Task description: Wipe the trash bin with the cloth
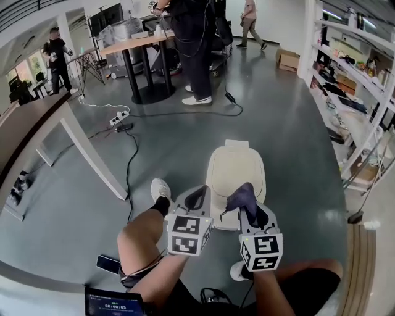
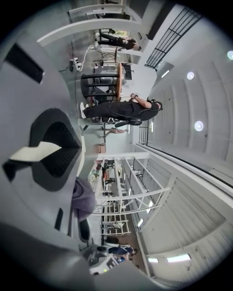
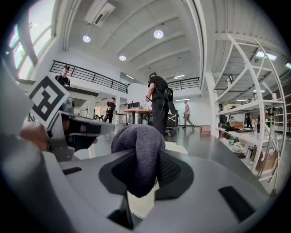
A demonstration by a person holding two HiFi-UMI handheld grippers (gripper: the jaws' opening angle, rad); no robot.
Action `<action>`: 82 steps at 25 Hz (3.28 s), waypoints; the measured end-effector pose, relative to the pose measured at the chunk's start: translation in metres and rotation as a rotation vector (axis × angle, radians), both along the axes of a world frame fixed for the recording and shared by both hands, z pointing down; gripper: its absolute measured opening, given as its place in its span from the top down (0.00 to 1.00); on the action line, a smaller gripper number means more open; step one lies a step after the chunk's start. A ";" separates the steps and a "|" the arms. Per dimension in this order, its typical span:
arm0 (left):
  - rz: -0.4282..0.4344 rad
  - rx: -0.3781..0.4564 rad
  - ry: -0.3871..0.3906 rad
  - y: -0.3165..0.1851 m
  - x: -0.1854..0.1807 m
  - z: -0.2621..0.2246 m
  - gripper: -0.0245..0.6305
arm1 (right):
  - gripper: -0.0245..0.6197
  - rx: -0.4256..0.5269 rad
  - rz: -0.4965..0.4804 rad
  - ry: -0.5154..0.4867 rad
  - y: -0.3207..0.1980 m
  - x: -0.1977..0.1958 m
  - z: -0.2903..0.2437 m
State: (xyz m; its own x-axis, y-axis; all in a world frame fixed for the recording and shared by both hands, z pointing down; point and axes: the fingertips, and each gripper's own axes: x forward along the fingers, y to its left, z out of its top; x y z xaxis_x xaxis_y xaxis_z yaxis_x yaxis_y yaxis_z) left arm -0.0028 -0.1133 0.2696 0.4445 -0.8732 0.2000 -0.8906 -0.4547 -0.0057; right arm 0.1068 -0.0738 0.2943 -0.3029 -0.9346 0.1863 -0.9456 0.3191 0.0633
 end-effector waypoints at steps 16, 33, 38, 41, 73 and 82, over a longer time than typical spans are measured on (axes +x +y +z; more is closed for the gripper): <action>0.014 -0.125 0.014 -0.150 -0.031 -0.051 0.97 | 0.82 -0.275 -0.081 -0.012 -0.187 -0.017 -0.038; 0.056 -0.182 0.005 -0.222 -0.038 -0.007 0.97 | 0.82 -0.344 -0.130 0.054 -0.283 -0.044 0.024; 0.058 -0.196 -0.026 -0.226 -0.034 0.000 0.97 | 0.82 -0.367 -0.135 0.056 -0.291 -0.040 0.029; 0.054 -0.204 -0.036 -0.232 -0.033 0.009 0.97 | 0.82 -0.385 -0.133 0.059 -0.298 -0.035 0.039; 0.168 -0.194 -0.074 -0.222 0.041 0.012 0.97 | 0.82 -0.451 0.030 0.115 -0.278 0.100 0.042; 0.144 -0.197 -0.081 -0.215 0.016 0.007 0.97 | 0.82 -0.385 -0.215 0.188 -0.242 0.028 0.002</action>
State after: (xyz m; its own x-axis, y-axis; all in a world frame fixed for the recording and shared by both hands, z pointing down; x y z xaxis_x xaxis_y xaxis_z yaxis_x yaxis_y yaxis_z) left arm 0.0127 -0.3285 0.2767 0.5366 -0.7430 0.4000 -0.8171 -0.5759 0.0264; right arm 0.1349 -0.3156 0.2959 -0.4095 -0.7068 0.5768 -0.8392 0.5399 0.0658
